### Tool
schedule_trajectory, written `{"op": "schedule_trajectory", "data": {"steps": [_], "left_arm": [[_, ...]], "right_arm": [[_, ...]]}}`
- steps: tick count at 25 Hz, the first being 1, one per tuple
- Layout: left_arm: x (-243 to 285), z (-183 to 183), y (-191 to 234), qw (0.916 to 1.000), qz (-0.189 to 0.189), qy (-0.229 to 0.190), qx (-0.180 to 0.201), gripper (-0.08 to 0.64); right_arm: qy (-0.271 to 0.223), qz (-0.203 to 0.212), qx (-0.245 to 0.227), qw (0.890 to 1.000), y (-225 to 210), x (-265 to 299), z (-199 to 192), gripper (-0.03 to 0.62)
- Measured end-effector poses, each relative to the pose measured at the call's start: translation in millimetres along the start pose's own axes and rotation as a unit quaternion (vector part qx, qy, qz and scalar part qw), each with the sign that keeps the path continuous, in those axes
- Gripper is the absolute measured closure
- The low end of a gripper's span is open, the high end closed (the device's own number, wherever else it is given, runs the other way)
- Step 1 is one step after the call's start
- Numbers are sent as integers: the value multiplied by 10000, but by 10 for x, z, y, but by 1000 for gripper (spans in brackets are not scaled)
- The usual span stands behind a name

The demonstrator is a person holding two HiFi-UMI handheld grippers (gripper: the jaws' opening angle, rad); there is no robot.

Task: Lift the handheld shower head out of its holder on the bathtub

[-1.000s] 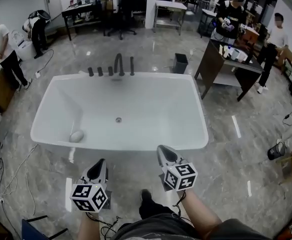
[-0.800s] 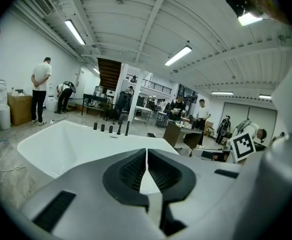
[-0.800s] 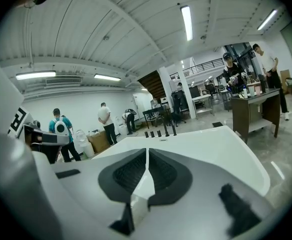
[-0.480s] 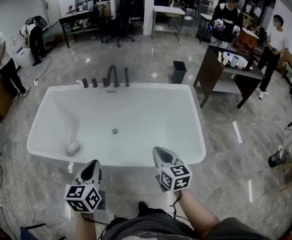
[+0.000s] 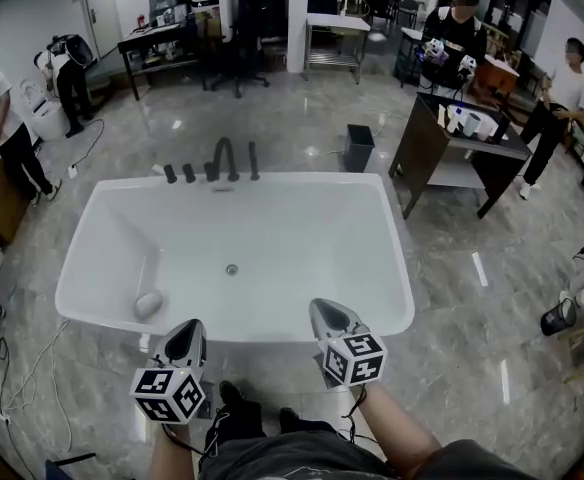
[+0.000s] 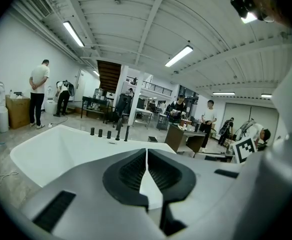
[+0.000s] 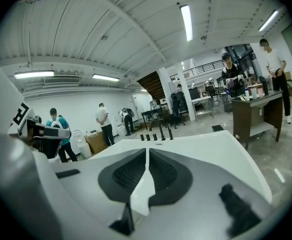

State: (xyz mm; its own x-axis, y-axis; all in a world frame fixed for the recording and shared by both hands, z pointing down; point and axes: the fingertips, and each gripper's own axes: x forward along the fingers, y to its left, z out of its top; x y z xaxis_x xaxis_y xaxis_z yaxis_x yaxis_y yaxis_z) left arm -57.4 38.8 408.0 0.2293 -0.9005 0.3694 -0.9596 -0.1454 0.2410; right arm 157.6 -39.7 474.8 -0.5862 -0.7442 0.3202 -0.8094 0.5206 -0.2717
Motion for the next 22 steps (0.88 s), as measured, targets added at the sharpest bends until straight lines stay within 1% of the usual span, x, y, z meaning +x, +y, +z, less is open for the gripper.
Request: {"op": "schedule_trajectory", "data": {"steps": [4,9,12,17,22], "left_arm": [[150,24,88,9999,-103,12,-89,538],[437,75,204,9995,-293,85,25,538],[605,106,352,9990,-414,151,3,538],[937,260,711,9979,-620,137,-95,538],[1310,501,1206,9974,-705,124,-50,538]], "right_arm": [[103,-124,-13,9999,-80,50,-53,563],[171,-335,33,9993,-194,239,-61,563],[207,-444,41,9988,-194,435,-43,563],[263,-600,59,9978,-167,911,32,563],[283,-773,19,9966,-101,1470,178,563]]}}
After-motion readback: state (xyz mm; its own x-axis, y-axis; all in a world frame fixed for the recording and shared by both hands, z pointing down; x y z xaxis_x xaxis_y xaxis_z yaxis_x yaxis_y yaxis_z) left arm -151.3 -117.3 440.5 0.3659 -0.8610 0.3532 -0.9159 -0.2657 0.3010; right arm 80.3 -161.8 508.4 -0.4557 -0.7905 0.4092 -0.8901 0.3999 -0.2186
